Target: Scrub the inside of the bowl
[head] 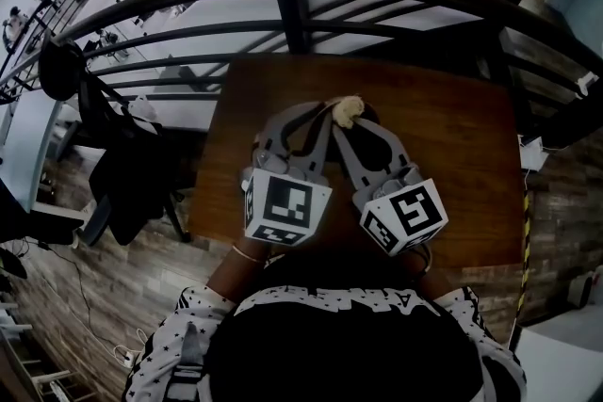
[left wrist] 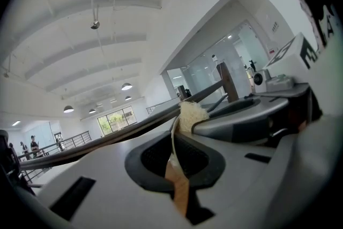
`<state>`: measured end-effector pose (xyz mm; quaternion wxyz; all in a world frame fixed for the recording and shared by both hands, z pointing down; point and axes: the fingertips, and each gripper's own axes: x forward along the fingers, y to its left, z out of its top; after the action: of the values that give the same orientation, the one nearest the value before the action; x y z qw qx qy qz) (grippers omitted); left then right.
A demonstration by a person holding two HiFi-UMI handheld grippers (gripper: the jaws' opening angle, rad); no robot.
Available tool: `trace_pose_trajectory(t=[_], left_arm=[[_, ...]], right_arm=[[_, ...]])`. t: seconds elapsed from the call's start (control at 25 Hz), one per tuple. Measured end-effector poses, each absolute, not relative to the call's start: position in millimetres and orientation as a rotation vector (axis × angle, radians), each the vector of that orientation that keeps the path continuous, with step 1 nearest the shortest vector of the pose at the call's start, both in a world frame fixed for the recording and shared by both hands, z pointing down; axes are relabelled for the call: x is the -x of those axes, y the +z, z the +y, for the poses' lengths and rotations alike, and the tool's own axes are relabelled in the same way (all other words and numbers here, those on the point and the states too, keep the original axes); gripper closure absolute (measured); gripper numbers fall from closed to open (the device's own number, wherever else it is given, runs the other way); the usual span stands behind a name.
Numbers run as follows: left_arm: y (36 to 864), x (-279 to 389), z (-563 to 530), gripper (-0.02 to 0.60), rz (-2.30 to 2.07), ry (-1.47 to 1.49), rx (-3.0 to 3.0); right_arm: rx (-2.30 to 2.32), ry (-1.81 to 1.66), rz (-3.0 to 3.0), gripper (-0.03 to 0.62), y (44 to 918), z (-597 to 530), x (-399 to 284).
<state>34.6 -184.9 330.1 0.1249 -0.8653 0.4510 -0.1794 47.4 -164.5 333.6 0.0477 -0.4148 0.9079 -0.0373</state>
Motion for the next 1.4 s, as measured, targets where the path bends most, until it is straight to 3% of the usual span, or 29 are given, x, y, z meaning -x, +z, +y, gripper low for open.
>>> trace_pose_trajectory(t=[1.4], left_arm=[[319.0,-42.4,-174.6,0.541,1.279,-0.428,2.328]], right_arm=[[1.266,-0.769,2.264,0.546,363.3,-183.6,-76.9]])
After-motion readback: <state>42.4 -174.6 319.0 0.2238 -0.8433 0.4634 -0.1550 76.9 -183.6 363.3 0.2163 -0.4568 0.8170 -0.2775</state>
